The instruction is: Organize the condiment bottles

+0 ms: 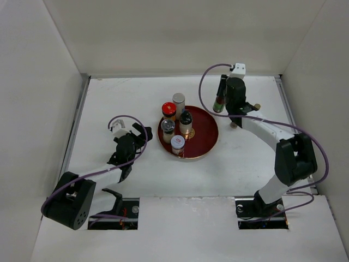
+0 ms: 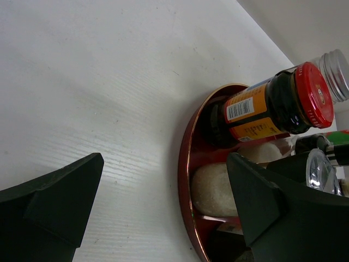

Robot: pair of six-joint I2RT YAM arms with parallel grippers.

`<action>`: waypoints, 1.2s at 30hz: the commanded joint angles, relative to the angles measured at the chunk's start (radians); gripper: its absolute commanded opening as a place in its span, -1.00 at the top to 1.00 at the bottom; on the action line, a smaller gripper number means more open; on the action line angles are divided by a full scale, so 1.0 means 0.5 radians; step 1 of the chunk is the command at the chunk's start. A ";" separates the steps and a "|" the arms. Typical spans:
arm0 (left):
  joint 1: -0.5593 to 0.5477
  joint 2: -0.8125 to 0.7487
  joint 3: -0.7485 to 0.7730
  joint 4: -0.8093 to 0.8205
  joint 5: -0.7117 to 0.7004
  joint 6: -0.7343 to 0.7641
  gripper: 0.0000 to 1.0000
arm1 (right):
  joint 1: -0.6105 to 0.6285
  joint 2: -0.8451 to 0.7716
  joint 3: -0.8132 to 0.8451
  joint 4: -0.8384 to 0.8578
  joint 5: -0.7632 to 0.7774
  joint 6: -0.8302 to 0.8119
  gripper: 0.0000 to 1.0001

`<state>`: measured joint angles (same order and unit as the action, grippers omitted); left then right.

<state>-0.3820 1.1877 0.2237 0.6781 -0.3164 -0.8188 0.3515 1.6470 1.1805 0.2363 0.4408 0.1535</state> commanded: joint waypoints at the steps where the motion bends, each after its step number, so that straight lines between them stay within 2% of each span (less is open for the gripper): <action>1: -0.014 -0.004 0.031 0.116 0.013 -0.016 -1.00 | 0.178 -0.171 0.035 0.346 -0.013 0.030 0.32; 8: -0.014 -0.001 0.031 0.129 0.022 -0.016 -1.00 | 0.396 0.056 0.179 0.356 -0.053 0.046 0.28; 12: 0.002 -0.010 0.025 0.126 0.041 -0.016 -1.00 | 0.446 0.200 0.277 0.356 -0.053 0.033 0.27; 18: -0.001 -0.001 0.025 0.129 0.035 -0.016 -1.00 | 0.489 0.298 0.244 0.374 -0.029 0.024 0.19; 20: -0.017 -0.013 0.025 0.129 0.029 -0.016 -1.00 | 0.501 0.292 0.210 0.380 -0.020 0.024 0.02; 21: -0.017 -0.010 0.028 0.129 0.025 -0.016 -1.00 | 0.510 0.277 0.186 0.389 -0.016 0.024 -0.22; 23: -0.011 0.014 0.034 0.129 0.028 -0.016 -1.00 | 0.513 0.234 0.170 0.390 -0.013 0.024 -0.52; 27: -0.017 0.002 0.034 0.129 0.032 -0.016 -1.00 | 0.516 0.038 0.097 0.362 -0.010 0.046 -0.71; 31: -0.001 0.018 0.034 0.129 0.041 -0.016 -1.00 | 0.498 -0.284 -0.139 0.359 -0.026 0.110 -0.90; 36: -0.020 0.027 0.031 0.141 0.032 -0.022 -1.00 | 0.275 -0.609 -0.578 0.334 0.210 0.251 -0.91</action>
<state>-0.3836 1.1992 0.2237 0.6933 -0.3050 -0.8196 0.5594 1.3884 0.9791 0.3805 0.4461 0.2142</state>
